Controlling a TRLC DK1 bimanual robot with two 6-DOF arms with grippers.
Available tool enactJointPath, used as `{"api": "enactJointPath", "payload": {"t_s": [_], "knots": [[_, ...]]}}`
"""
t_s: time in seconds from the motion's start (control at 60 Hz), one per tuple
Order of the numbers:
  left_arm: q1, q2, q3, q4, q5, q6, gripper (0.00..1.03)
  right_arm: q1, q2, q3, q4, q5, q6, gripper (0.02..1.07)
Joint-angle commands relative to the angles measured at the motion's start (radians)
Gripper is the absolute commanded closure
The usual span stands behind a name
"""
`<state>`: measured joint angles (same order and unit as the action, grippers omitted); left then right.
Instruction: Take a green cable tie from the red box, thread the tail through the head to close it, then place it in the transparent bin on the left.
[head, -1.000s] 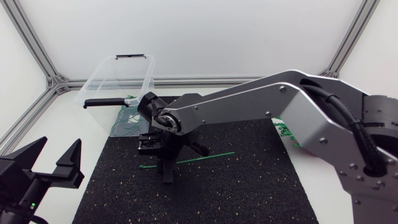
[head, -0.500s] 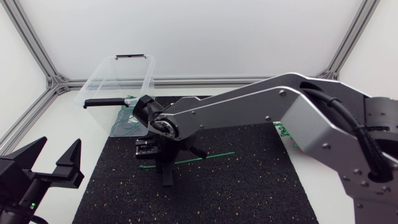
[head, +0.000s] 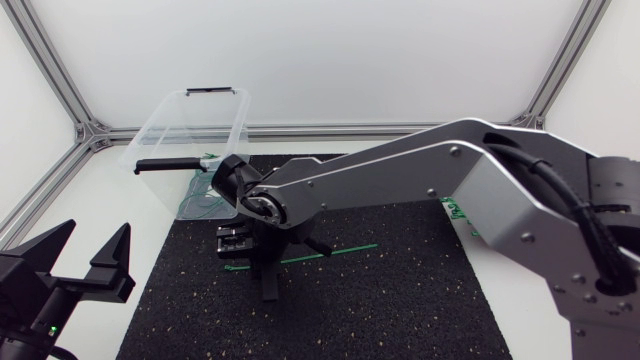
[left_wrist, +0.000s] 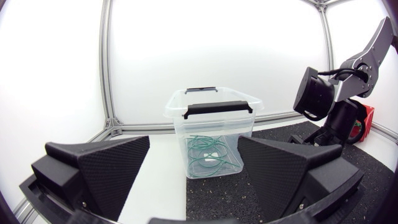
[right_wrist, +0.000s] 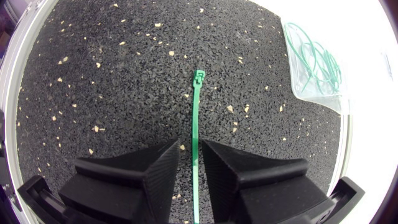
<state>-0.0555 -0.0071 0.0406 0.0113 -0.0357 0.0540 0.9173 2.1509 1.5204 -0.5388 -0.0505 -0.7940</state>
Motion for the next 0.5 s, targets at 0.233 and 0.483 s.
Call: {"api": "enactJointPath", "payload": {"t_s": [0.233, 0.483], "knots": [[-0.003, -0.007, -0.041, -0.01, -0.007, 0.015, 0.04, -0.049, 0.109, 0.026, 0.059, 0.058, -0.036, 0.77], [-0.003, -0.007, -0.041, -0.011, -0.007, 0.014, 0.04, -0.058, 0.132, 0.049, 0.031, 0.051, -0.042, 0.8]]}}
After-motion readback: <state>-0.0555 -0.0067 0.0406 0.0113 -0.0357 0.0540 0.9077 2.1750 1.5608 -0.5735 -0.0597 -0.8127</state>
